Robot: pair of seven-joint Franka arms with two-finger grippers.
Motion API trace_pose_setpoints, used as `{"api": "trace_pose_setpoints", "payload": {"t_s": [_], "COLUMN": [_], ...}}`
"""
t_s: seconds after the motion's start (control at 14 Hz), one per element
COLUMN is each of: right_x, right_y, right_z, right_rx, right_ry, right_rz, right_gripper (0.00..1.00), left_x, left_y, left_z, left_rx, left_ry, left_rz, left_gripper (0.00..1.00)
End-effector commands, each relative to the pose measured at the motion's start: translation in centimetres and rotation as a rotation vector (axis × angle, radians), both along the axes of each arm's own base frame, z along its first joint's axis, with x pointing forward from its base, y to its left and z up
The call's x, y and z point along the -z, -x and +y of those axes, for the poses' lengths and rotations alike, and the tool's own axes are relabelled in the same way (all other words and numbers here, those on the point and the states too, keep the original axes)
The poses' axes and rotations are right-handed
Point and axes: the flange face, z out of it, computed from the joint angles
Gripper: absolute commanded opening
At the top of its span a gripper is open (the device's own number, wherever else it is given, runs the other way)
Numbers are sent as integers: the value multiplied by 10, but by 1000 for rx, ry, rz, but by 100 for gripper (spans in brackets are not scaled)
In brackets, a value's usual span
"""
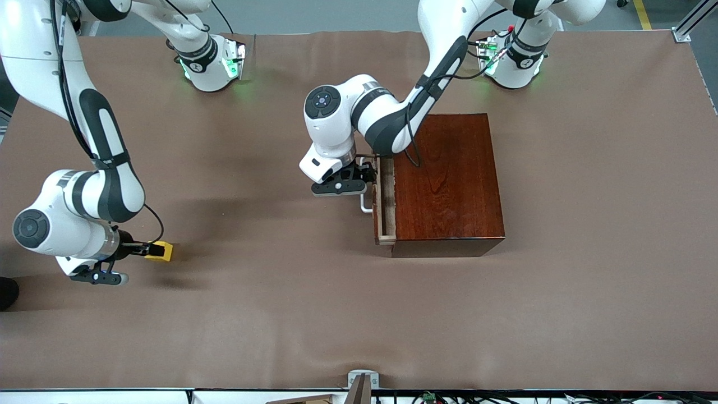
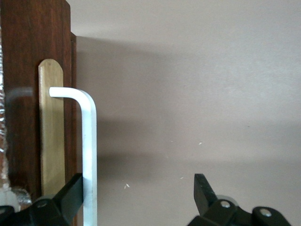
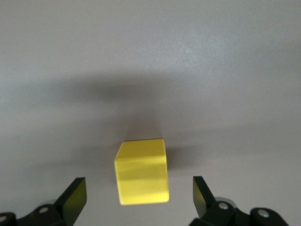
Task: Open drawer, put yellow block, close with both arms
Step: 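Pull the drawer open with the left gripper while the right gripper grasps the cube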
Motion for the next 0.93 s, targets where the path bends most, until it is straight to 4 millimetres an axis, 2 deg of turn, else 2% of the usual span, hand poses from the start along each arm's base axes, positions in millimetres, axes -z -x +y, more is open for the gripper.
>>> {"api": "trace_pose_setpoints", "payload": {"t_s": [0.0, 0.36, 0.86], "right_x": [14, 36, 47], "right_y": [9, 11, 11], "right_z": [-1, -1, -1], "right_rx": [-8, -9, -11], "right_ry": [27, 27, 28], "right_rz": [-21, -8, -17], "right_gripper": [100, 100, 100], "left_x": [-1, -8, -11], "left_y": [-1, -3, 5], "left_z": [-14, -21, -38], "left_rx": [-24, -37, -35], "left_ry": [88, 160, 262], "left_rz": [-7, -22, -34], "left_gripper": [100, 100, 100]}}
